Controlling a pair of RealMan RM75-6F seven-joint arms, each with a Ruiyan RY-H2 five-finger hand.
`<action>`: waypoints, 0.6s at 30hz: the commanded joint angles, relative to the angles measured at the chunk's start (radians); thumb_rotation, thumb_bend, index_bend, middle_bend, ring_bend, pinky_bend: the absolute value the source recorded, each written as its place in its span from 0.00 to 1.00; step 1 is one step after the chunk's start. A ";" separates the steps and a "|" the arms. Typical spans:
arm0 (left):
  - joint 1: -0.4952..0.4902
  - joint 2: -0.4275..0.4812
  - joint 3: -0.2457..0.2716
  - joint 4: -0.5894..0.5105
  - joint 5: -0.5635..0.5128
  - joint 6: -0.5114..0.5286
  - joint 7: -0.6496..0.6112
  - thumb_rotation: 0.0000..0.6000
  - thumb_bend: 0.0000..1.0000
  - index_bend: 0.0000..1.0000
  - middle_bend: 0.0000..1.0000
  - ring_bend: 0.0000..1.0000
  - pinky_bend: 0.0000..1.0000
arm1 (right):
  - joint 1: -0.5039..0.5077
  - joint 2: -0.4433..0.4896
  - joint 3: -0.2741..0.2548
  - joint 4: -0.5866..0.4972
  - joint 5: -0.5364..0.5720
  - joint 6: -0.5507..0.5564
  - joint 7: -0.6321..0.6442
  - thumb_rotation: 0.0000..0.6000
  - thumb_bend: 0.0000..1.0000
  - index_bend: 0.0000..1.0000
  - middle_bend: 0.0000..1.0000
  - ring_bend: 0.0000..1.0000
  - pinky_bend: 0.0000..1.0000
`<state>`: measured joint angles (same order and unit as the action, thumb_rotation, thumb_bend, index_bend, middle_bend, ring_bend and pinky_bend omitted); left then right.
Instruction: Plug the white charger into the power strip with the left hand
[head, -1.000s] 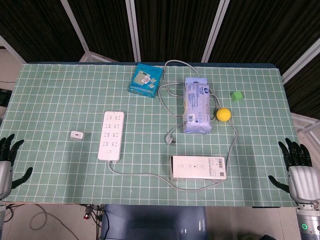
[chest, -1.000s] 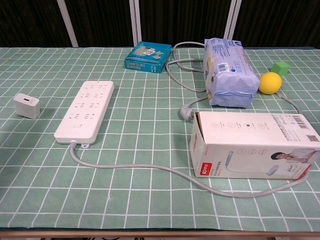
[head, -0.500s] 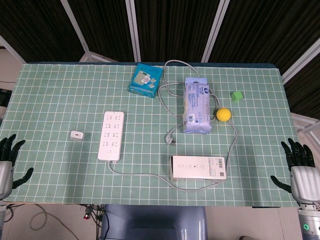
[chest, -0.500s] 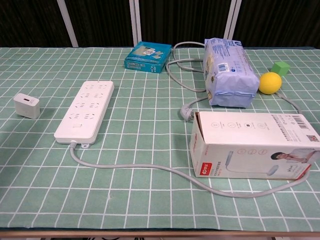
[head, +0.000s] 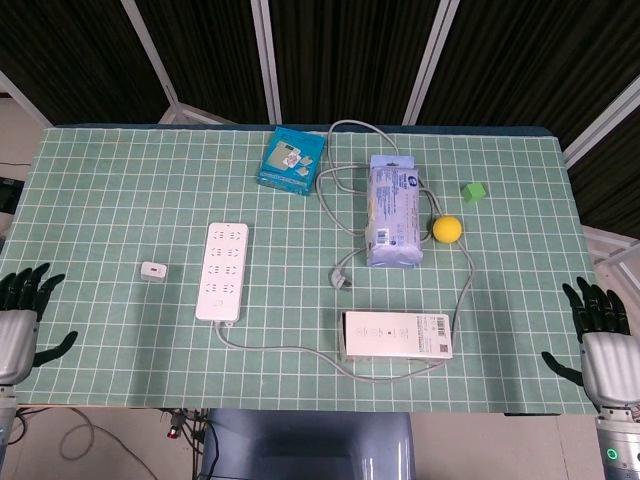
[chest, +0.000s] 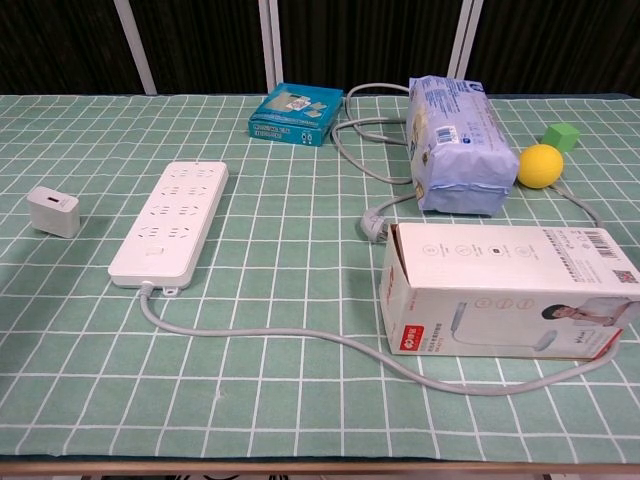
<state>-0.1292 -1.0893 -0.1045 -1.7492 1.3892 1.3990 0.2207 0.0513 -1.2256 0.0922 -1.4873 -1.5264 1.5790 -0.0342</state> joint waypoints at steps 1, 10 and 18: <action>-0.146 0.093 -0.085 0.003 -0.141 -0.241 -0.043 1.00 0.20 0.16 0.05 0.00 0.00 | 0.001 -0.006 0.000 0.000 0.003 -0.003 -0.010 1.00 0.13 0.00 0.00 0.00 0.00; -0.462 0.135 -0.149 0.123 -0.521 -0.720 0.074 1.00 0.20 0.16 0.09 0.00 0.00 | 0.002 -0.015 -0.002 0.000 0.006 -0.007 -0.038 1.00 0.13 0.00 0.00 0.00 0.00; -0.675 0.014 -0.040 0.254 -0.808 -0.736 0.335 1.00 0.17 0.16 0.12 0.00 0.00 | 0.001 -0.020 0.003 0.008 0.017 -0.010 -0.046 1.00 0.13 0.00 0.00 0.00 0.00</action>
<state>-0.7133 -1.0221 -0.1899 -1.5539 0.6903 0.6666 0.4537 0.0525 -1.2456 0.0947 -1.4799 -1.5098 1.5695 -0.0801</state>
